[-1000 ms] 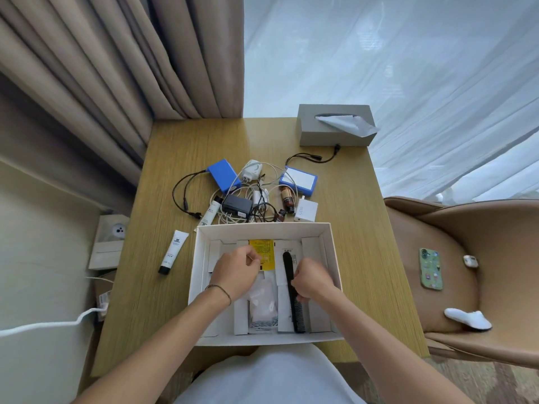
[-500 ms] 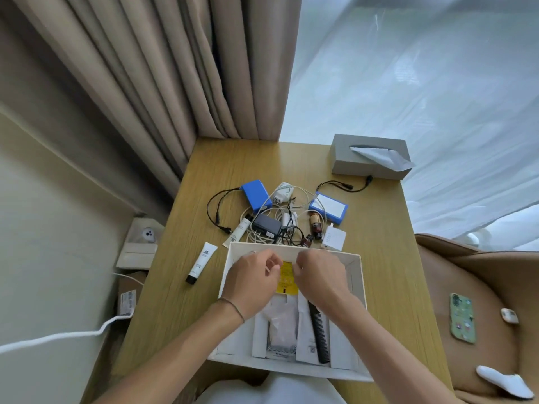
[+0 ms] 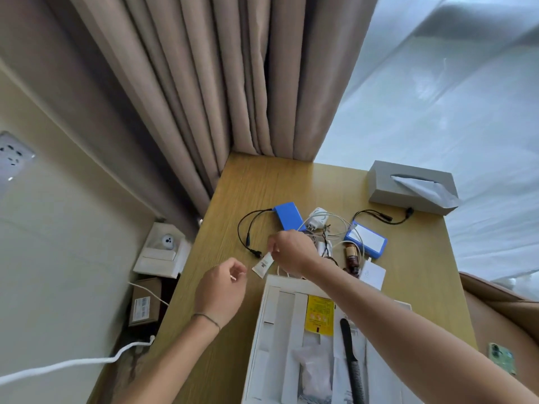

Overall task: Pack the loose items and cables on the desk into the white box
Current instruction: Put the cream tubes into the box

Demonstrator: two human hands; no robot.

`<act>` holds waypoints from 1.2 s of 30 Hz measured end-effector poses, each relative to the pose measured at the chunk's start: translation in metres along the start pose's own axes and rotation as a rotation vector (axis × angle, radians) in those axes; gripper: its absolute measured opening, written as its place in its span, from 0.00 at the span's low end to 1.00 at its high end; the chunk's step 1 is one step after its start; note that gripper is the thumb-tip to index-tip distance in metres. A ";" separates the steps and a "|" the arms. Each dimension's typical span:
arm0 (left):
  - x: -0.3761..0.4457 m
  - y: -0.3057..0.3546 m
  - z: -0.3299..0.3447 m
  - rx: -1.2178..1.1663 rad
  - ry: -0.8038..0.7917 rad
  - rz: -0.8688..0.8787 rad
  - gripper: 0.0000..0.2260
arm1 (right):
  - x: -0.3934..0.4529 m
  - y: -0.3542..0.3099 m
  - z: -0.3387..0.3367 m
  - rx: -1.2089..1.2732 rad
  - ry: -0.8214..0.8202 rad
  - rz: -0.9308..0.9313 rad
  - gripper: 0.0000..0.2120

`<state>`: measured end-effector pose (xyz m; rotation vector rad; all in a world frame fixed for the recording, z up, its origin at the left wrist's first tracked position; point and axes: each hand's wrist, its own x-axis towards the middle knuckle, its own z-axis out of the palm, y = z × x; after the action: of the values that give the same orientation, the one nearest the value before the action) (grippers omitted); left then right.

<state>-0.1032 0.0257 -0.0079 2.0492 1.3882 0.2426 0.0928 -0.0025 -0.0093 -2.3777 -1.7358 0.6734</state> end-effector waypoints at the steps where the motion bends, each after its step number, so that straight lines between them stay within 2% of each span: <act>1: 0.004 -0.008 0.001 0.004 -0.009 -0.021 0.08 | 0.010 0.000 0.007 -0.027 -0.034 -0.014 0.12; 11: 0.026 -0.064 0.007 0.030 -0.069 -0.165 0.06 | 0.066 0.000 0.047 -0.468 -0.231 -0.229 0.11; 19: 0.033 -0.084 0.029 0.009 -0.128 -0.199 0.06 | 0.072 0.005 0.056 -0.541 -0.228 -0.278 0.16; 22: 0.035 -0.089 0.036 0.051 -0.137 -0.188 0.08 | 0.068 0.002 0.045 -0.397 -0.162 -0.214 0.13; 27: 0.036 -0.091 0.047 0.175 -0.157 -0.152 0.16 | 0.046 -0.004 0.009 0.094 -0.019 0.020 0.12; 32: 0.037 -0.091 0.052 0.294 -0.162 -0.092 0.12 | -0.012 -0.018 -0.024 0.499 0.083 0.127 0.13; 36: 0.042 -0.090 0.052 0.248 -0.187 -0.108 0.09 | -0.056 -0.027 -0.034 0.644 0.066 0.172 0.12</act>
<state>-0.1290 0.0626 -0.1108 2.1224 1.4644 -0.1722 0.0700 -0.0403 0.0463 -2.0608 -1.0676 0.9819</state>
